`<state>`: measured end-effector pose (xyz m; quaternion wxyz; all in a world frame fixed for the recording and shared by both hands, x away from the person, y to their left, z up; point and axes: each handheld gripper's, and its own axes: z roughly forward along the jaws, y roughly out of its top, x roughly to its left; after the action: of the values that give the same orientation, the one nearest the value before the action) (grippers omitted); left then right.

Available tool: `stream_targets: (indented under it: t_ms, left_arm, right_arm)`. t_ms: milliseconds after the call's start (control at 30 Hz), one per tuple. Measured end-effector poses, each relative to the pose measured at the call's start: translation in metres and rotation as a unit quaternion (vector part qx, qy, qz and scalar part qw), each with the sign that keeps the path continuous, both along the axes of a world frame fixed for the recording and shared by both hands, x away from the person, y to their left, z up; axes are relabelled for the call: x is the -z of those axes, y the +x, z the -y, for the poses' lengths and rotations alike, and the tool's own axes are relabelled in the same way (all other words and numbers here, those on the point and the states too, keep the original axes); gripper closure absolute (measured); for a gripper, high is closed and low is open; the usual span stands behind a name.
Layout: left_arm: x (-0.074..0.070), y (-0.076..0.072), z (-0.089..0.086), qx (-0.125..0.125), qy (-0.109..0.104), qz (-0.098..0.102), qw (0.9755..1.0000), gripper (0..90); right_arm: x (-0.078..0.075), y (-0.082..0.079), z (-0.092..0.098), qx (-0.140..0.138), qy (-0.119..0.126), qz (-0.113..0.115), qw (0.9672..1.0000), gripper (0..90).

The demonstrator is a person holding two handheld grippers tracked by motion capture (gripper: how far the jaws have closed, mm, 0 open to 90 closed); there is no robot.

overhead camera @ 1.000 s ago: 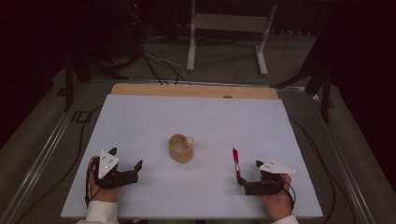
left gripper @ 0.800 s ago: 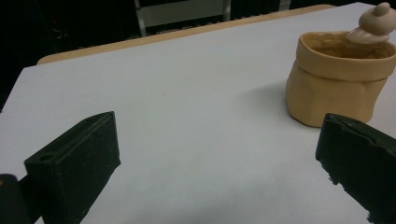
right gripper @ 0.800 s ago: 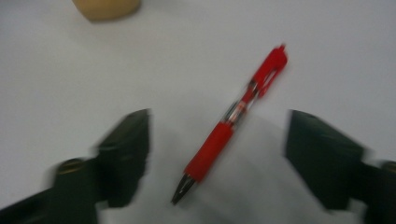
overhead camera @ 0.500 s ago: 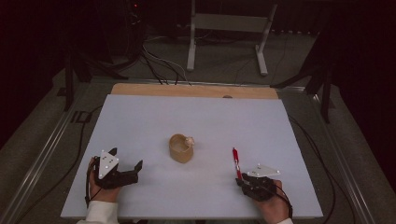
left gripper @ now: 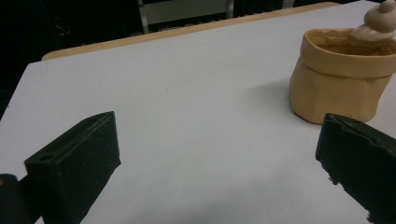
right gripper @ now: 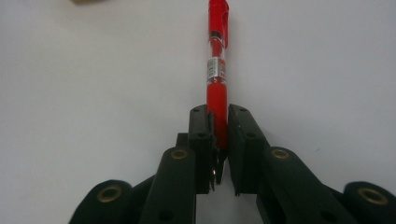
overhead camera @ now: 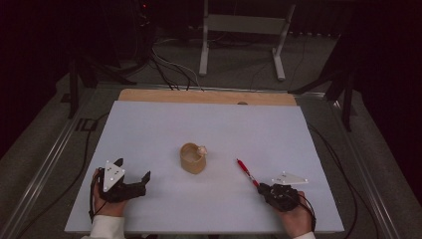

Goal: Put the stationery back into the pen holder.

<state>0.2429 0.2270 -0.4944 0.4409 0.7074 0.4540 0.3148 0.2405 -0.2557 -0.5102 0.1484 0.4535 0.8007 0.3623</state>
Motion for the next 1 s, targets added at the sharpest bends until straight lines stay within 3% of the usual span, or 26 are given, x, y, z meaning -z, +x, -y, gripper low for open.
stream_targets:
  t_ms: [233,1000]
  left_arm:
    - [-0.001,0.000,0.000,-0.001,0.001,0.003,1.0000,0.3]
    - [0.001,0.002,-0.001,-0.001,0.002,0.000,1.0000,0.3]
  right_arm:
    - [-0.007,-0.003,0.003,0.008,0.008,0.030,0.9995,81.3]
    - [-0.023,-0.006,0.003,0.000,0.027,0.067,0.9973,81.3]
